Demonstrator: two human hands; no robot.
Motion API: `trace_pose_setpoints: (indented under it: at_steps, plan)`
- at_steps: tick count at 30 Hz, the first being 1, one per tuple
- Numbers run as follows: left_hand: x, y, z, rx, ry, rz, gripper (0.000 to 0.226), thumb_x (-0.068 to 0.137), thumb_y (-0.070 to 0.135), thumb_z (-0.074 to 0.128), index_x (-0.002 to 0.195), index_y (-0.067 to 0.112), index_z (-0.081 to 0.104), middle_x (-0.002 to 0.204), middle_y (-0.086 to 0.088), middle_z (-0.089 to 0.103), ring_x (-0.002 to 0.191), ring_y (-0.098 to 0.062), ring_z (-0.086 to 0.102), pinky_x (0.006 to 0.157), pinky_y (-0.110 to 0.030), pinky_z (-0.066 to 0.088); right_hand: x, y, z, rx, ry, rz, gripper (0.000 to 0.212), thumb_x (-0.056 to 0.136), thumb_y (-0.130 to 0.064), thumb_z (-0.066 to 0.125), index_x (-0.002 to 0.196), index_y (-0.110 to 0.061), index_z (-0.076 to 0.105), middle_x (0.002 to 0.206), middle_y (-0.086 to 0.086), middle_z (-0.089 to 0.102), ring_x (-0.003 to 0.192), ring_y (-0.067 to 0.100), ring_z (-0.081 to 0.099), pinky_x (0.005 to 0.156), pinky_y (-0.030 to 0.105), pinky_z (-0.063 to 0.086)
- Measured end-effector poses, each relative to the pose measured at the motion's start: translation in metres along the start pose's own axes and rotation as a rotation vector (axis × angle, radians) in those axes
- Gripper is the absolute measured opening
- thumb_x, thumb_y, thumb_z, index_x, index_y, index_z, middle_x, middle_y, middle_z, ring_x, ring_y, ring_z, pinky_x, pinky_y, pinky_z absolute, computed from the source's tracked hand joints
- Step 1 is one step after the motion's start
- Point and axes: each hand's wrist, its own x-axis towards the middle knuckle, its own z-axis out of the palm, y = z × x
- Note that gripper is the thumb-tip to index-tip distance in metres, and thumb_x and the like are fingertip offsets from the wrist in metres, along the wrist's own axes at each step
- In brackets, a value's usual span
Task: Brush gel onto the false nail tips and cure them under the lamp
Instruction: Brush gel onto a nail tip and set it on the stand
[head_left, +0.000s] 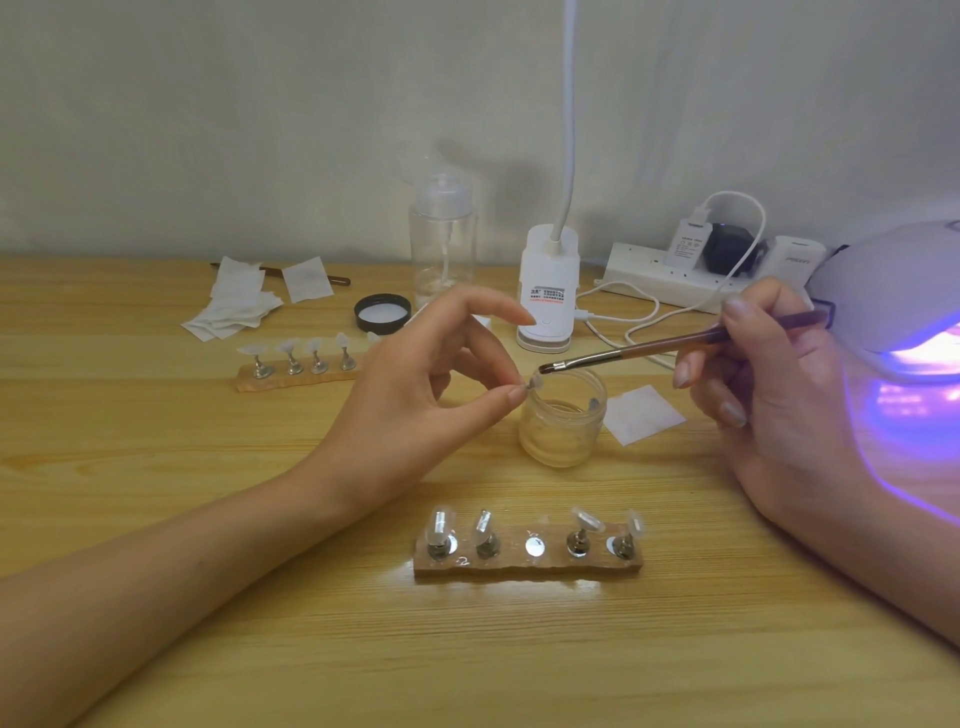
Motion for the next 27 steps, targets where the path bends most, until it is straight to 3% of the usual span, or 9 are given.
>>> trace_pose_setpoints:
  at_steps: [5, 10, 14, 21, 27]
  plan:
    - [-0.0004, 0.0002, 0.0003, -0.002, -0.004, 0.004, 0.037, 0.09, 0.008, 0.075, 0.118, 0.026, 0.059, 0.083, 0.009, 0.07, 0.083, -0.01, 0.068, 0.061, -0.038, 0.038, -0.001, 0.0007, 0.0022, -0.037, -0.032, -0.03, 0.022, 0.097, -0.02, 0.048, 0.075, -0.02, 0.044, 0.057, 0.007, 0.063, 0.034, 0.01, 0.027, 0.04, 0.017, 0.026]
    - [-0.0009, 0.0008, -0.0004, 0.014, -0.011, 0.014, 0.036, 0.09, 0.008, 0.074, 0.119, 0.025, 0.059, 0.084, 0.008, 0.071, 0.084, -0.01, 0.069, 0.062, -0.025, 0.039, -0.0018, 0.0007, 0.0016, -0.056, -0.046, -0.074, 0.027, 0.098, -0.017, 0.049, 0.073, -0.025, 0.047, 0.056, 0.008, 0.062, 0.034, 0.01, 0.029, 0.039, 0.017, 0.027]
    - [-0.0005, 0.001, 0.0001, 0.011, -0.008, 0.012, 0.037, 0.089, 0.006, 0.075, 0.119, 0.024, 0.06, 0.083, 0.007, 0.07, 0.084, -0.01, 0.068, 0.062, -0.023, 0.038, -0.002, 0.0005, 0.0007, -0.068, -0.051, -0.08, 0.024, 0.096, -0.023, 0.054, 0.073, -0.026, 0.047, 0.056, 0.008, 0.062, 0.035, 0.011, 0.03, 0.039, 0.017, 0.027]
    - [-0.0002, 0.0009, 0.0, -0.001, -0.014, 0.007, 0.037, 0.089, 0.008, 0.075, 0.119, 0.025, 0.06, 0.082, 0.008, 0.07, 0.084, -0.01, 0.069, 0.064, -0.015, 0.037, -0.0009, 0.0006, 0.0003, -0.082, 0.024, -0.017, 0.025, 0.095, -0.02, 0.049, 0.071, -0.024, 0.045, 0.054, 0.007, 0.06, 0.035, 0.012, 0.026, 0.04, 0.019, 0.023]
    - [-0.0003, 0.0014, -0.0003, -0.014, -0.018, 0.003, 0.039, 0.09, 0.008, 0.075, 0.12, 0.027, 0.059, 0.082, 0.008, 0.07, 0.084, -0.01, 0.068, 0.063, -0.019, 0.038, -0.002, -0.0018, 0.0028, -0.03, -0.008, -0.047, 0.03, 0.098, -0.018, 0.045, 0.07, -0.027, 0.046, 0.056, 0.007, 0.061, 0.036, 0.01, 0.027, 0.041, 0.016, 0.029]
